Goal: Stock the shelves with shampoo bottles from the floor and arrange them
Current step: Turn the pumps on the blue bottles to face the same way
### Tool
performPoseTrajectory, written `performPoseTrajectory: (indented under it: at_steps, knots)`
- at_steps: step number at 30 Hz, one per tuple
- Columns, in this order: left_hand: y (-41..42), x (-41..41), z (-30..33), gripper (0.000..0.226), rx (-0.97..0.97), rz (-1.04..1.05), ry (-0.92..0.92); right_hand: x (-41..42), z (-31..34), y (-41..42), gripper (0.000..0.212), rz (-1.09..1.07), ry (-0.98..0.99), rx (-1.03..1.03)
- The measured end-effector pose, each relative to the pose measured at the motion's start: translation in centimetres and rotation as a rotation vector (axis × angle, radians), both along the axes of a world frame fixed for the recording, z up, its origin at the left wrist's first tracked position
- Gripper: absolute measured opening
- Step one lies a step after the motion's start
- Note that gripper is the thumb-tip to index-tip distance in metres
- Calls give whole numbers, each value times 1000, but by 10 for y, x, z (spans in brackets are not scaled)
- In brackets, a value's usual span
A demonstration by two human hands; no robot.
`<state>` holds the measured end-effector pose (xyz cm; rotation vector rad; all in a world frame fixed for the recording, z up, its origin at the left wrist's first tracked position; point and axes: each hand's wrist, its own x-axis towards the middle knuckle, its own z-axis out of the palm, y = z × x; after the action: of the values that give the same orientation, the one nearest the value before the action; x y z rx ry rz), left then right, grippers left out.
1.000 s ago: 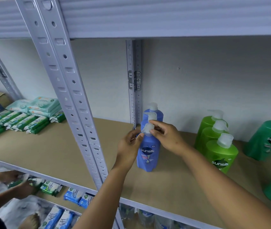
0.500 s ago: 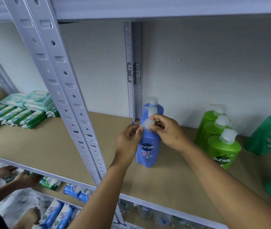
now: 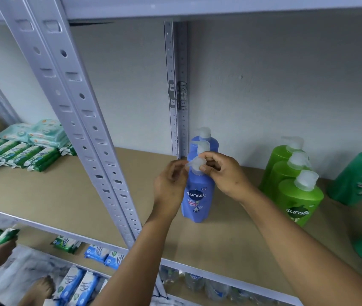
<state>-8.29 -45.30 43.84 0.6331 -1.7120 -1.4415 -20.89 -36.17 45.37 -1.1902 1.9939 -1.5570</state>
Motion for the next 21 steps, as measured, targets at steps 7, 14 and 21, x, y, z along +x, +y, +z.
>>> performPoseTrajectory:
  at_steps: [7, 14, 21]
  knots:
    - [0, -1, -4, 17, -8, -9, -23, -1, -2, 3, 40, 14, -36, 7]
    - [-4, -4, -5, 16, 10, -6, -68, 5, -4, 1, 17, -11, -16, -24]
    - [-5, -6, -4, 15, 30, 12, -50, 7, -4, 1, 19, -28, -13, -37]
